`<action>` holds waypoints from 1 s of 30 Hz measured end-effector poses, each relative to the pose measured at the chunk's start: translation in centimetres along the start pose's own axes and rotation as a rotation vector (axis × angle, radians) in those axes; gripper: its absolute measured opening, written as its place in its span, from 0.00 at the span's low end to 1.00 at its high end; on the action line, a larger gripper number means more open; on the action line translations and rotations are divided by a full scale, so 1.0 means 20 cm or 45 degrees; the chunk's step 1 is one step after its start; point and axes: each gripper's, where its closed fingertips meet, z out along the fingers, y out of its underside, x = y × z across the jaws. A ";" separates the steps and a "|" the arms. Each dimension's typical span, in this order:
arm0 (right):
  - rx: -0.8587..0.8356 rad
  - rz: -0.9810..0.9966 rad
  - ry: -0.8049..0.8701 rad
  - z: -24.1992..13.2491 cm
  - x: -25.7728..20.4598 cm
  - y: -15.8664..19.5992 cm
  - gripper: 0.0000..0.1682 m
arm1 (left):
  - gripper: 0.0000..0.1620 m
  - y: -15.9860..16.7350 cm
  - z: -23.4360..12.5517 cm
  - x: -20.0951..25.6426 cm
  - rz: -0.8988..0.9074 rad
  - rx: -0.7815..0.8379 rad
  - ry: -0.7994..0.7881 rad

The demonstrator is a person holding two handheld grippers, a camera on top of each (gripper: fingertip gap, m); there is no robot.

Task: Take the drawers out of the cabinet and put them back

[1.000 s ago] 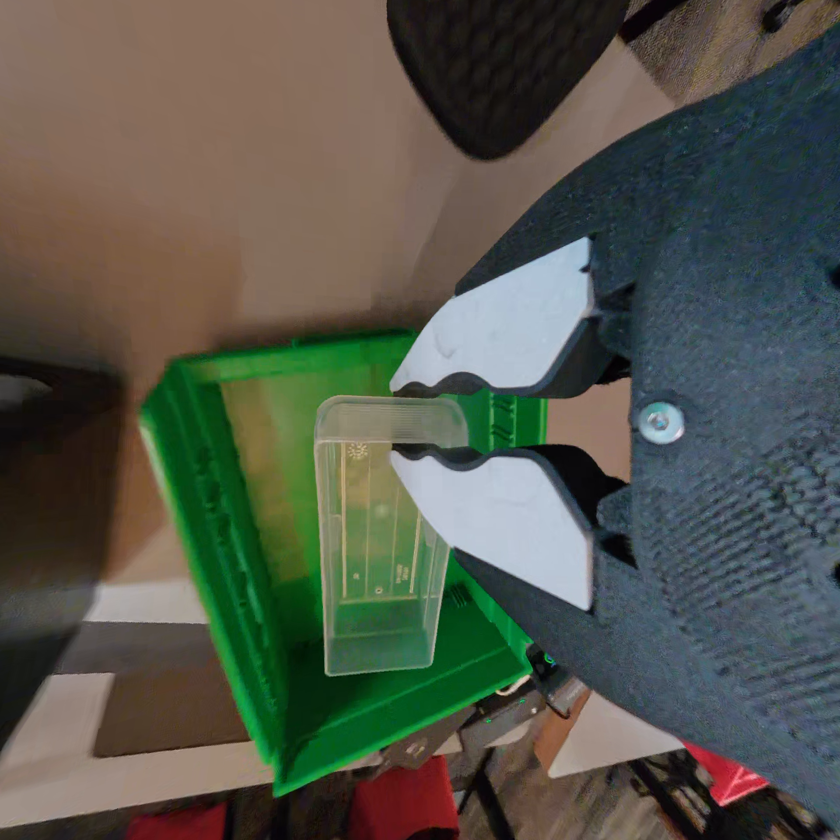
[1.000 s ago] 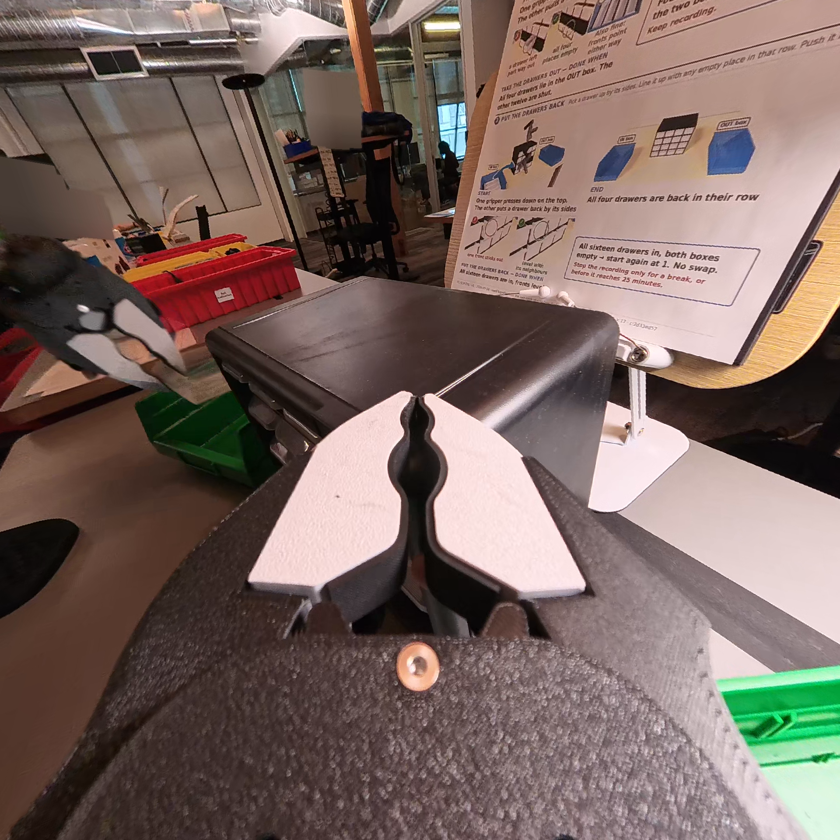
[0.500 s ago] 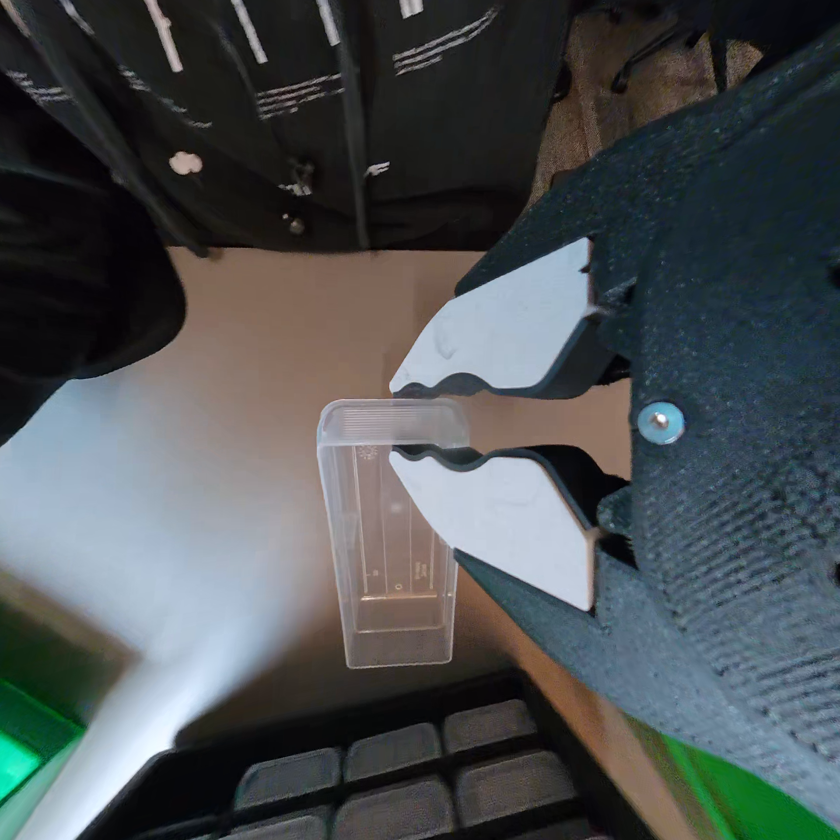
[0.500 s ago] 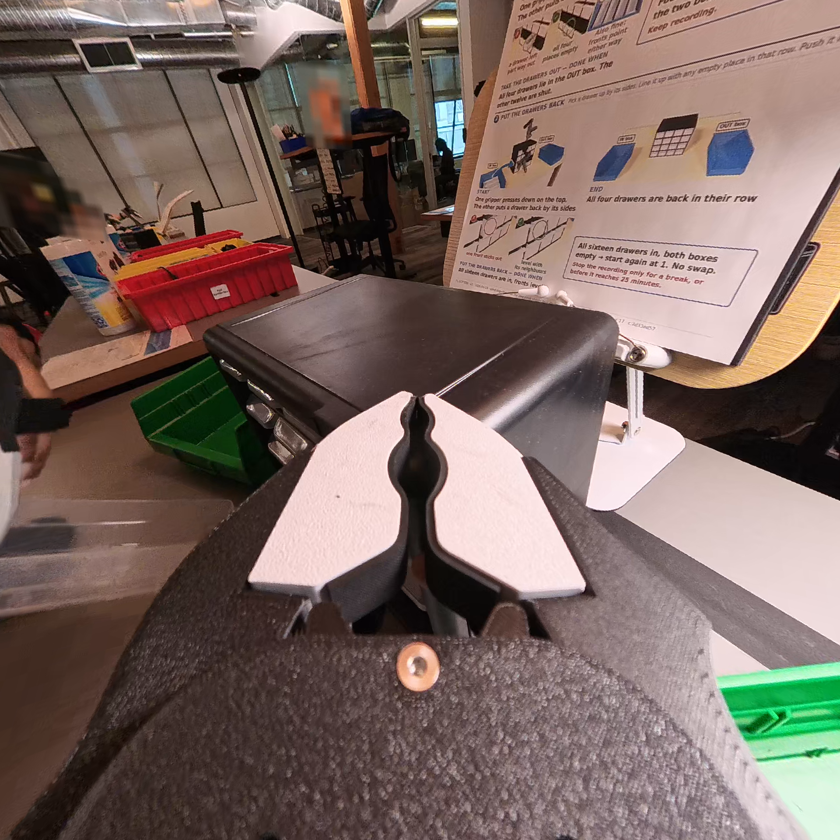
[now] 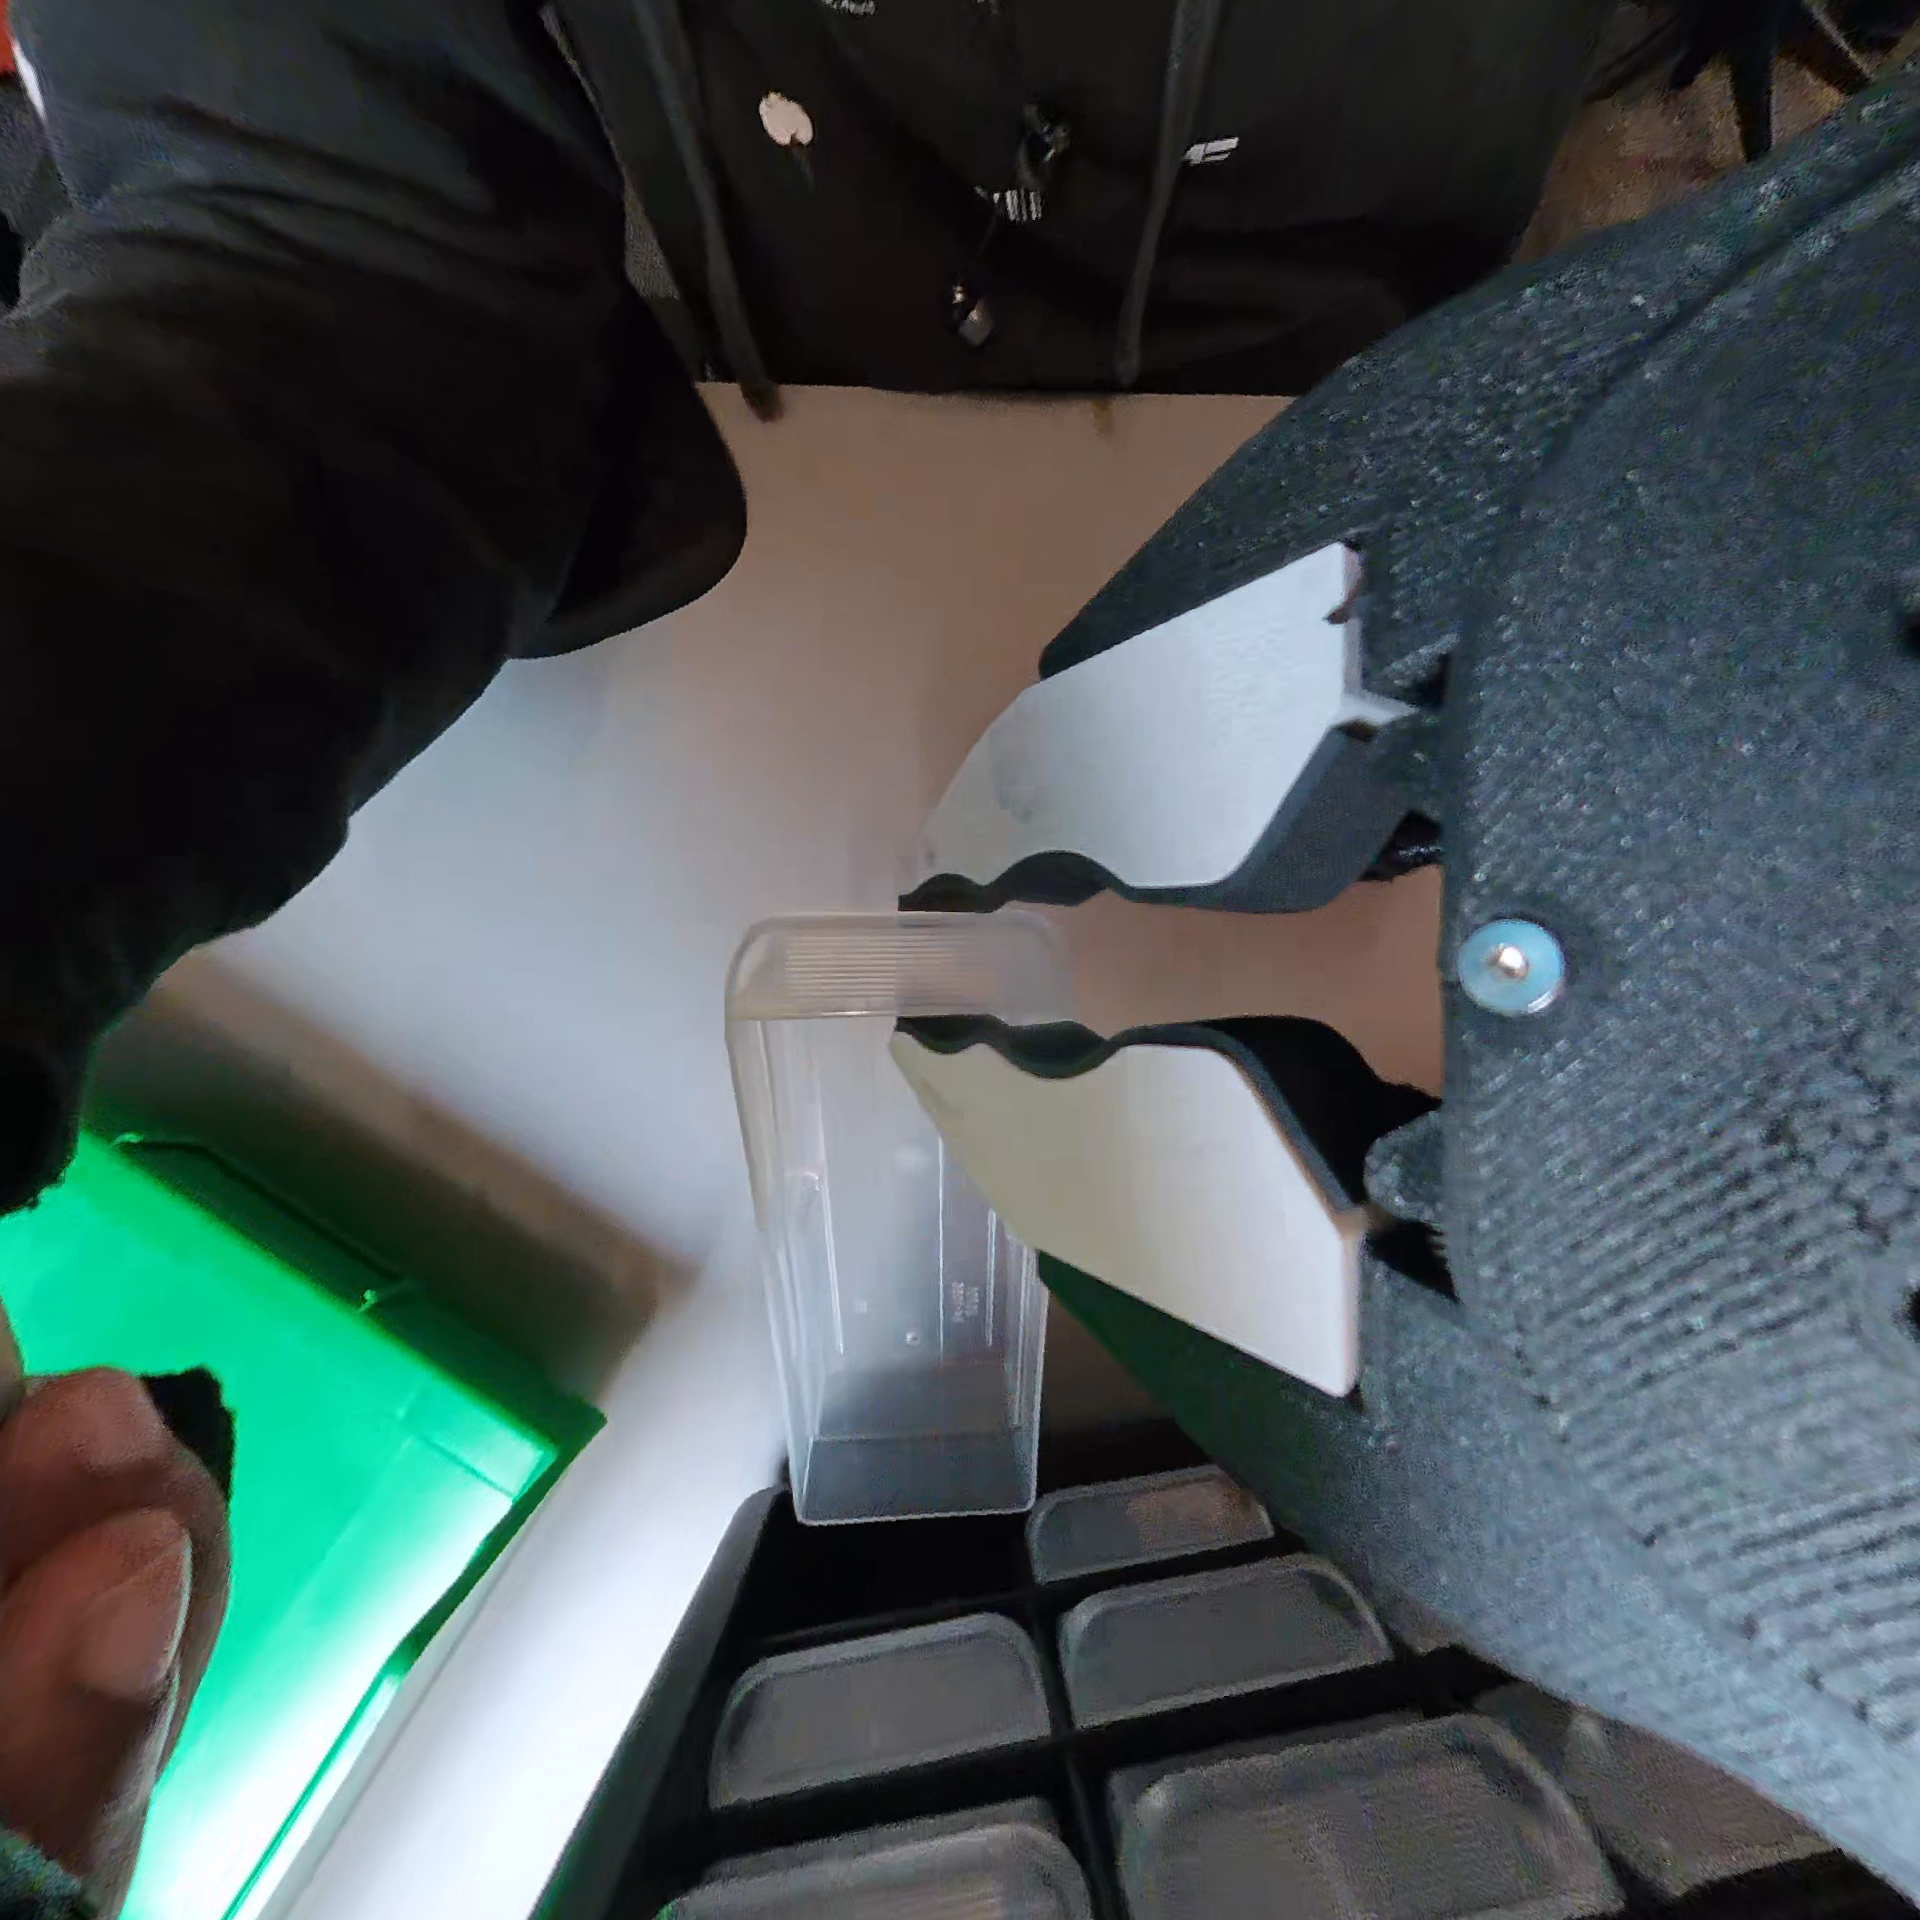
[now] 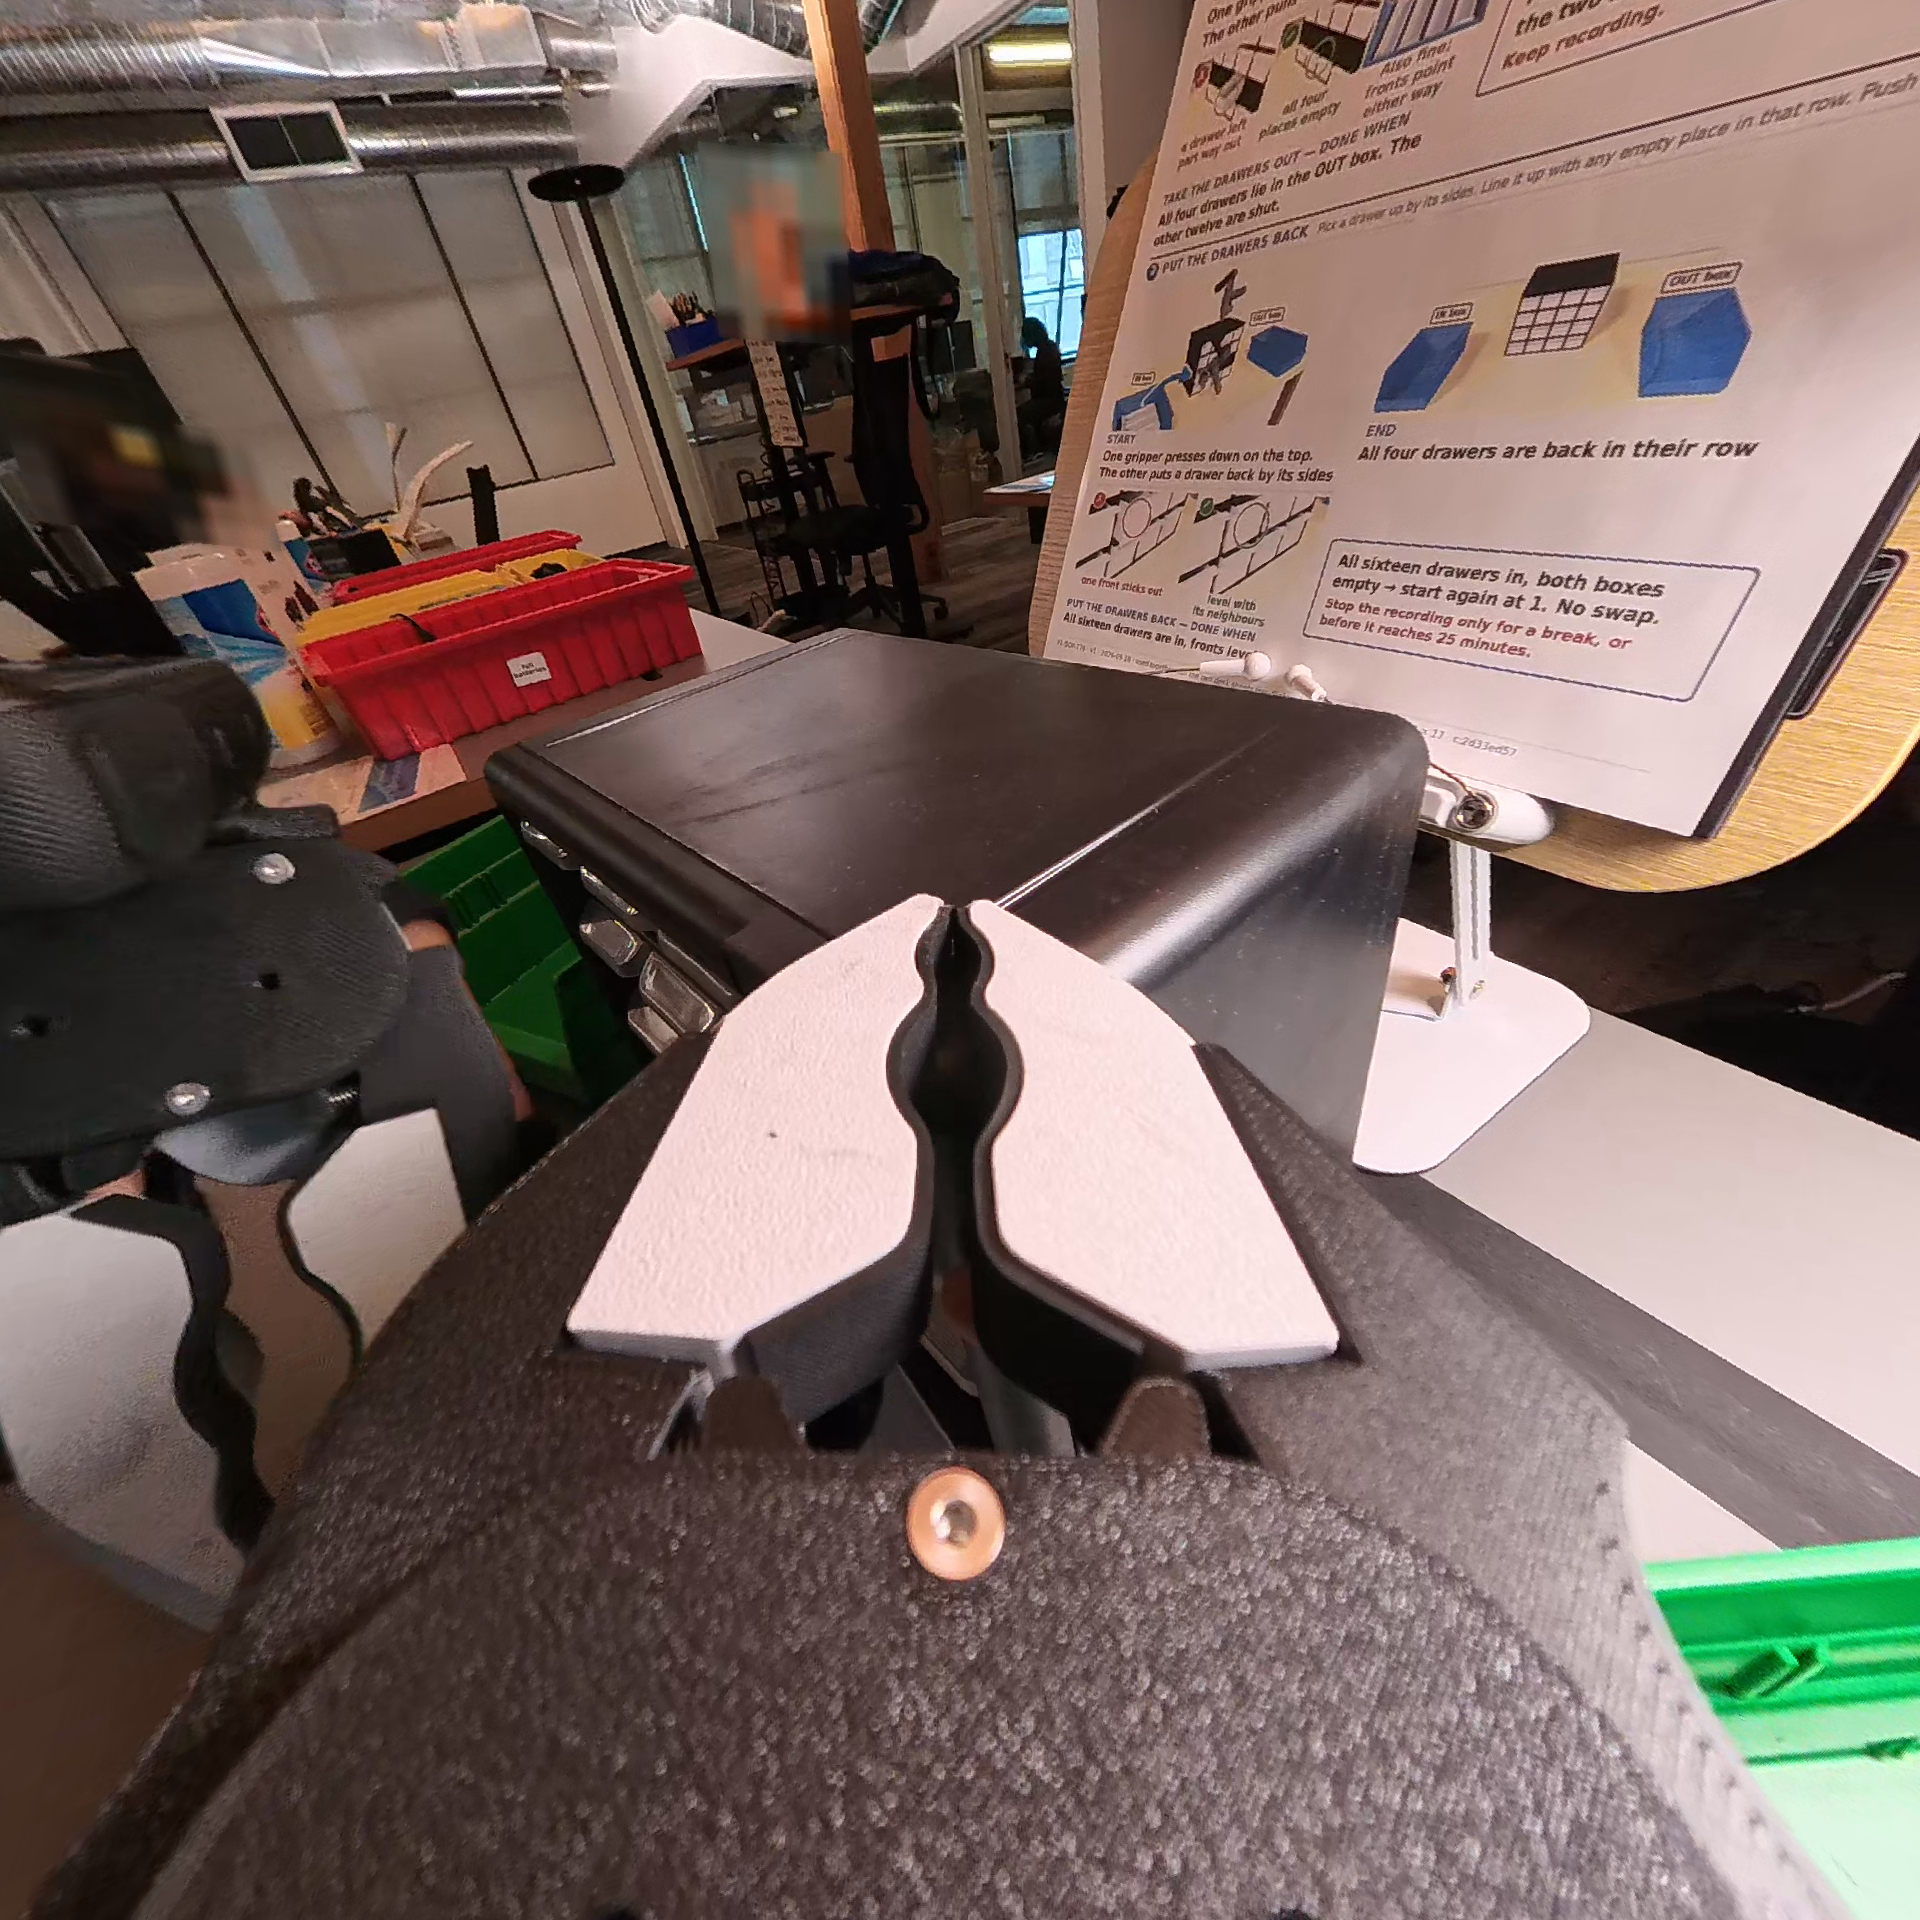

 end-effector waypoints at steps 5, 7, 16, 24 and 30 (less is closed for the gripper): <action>-0.001 0.000 -0.003 0.00 0.00 0.00 0.00 | 0.11 -0.03 0.04 -0.09 0.002 0.014 -0.058; -0.001 0.000 -0.003 0.00 0.00 0.00 0.00 | 0.11 -0.03 0.05 -0.11 0.005 0.026 -0.081; 0.000 0.002 -0.002 0.00 0.00 0.00 0.00 | 0.12 -0.03 0.12 -0.13 0.155 0.108 -0.257; 0.003 0.005 -0.003 0.00 0.00 0.00 0.00 | 0.11 0.10 0.28 -0.14 0.342 0.170 -0.498; 0.003 0.002 0.002 0.00 0.00 0.00 0.00 | 0.11 0.14 0.35 -0.30 0.366 0.215 -0.744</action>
